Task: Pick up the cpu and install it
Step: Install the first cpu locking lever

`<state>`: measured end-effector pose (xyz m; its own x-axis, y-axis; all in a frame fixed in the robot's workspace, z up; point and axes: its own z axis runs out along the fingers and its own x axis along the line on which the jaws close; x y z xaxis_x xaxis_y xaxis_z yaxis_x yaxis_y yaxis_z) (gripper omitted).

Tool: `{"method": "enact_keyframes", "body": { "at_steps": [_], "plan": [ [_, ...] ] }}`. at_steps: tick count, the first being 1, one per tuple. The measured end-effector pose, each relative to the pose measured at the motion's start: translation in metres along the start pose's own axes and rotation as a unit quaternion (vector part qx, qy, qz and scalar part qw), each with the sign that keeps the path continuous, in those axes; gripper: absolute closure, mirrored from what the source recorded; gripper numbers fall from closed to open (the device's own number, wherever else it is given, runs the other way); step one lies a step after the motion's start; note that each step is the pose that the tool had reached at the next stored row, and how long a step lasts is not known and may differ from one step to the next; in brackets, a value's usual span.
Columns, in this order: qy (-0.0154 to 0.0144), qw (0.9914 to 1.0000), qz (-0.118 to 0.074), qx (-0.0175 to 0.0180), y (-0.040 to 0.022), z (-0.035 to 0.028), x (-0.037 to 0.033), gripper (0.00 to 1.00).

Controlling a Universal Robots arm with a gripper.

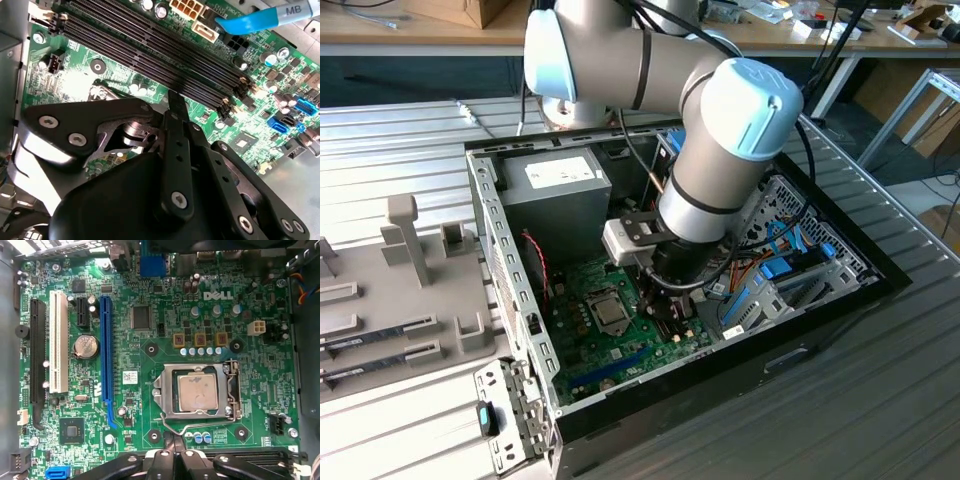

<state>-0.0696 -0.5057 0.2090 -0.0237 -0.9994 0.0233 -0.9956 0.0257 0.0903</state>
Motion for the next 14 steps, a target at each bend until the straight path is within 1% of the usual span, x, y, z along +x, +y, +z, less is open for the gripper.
{"method": "enact_keyframes", "body": {
  "at_steps": [2, 3, 5, 6, 7, 8, 9, 10, 11, 12, 13, 14],
  "plan": [
    [-0.0044, 0.99999, 0.0, 0.0, 0.0001, -0.0021, 0.0001, 0.89],
    [-0.0079, 0.99997, -0.001, -0.0002, 0.0003, -0.0036, 0.0001, 0.89],
    [-0.018, 0.99984, -0.002, -0.0004, 0.0006, -0.0066, 0.0002, 0.89],
    [-0.0261, 0.99966, -0.002, -0.0006, 0.0007, -0.0086, 0.0002, 0.89],
    [-0.0325, 0.99947, -0.003, -0.0007, 0.0007, -0.0103, 0.0002, 0.89],
    [-0.0395, 0.99921, -0.004, -0.0009, 0.0006, -0.0125, 0.0003, 0.89],
    [-0.0483, 0.99882, -0.004, -0.0011, 0.0005, -0.0145, 0.0004, 0.89],
    [-0.0517, 0.99865, -0.005, -0.0012, 0.0005, -0.015, 0.0004, 0.89],
    [-0.0577, 0.99832, -0.005, -0.0013, 0.0006, -0.0156, 0.0004, 0.89],
    [-0.0713, 0.99743, -0.006, -0.0017, 0.0007, -0.0168, 0.0004, 0.89],
    [-0.0811, 0.99668, -0.007, -0.0019, 0.0007, -0.0176, 0.0004, 0.89],
    [-0.0886, 0.99603, -0.008, -0.002, 0.0007, -0.0179, 0.0004, 0.89]
  ]
}}
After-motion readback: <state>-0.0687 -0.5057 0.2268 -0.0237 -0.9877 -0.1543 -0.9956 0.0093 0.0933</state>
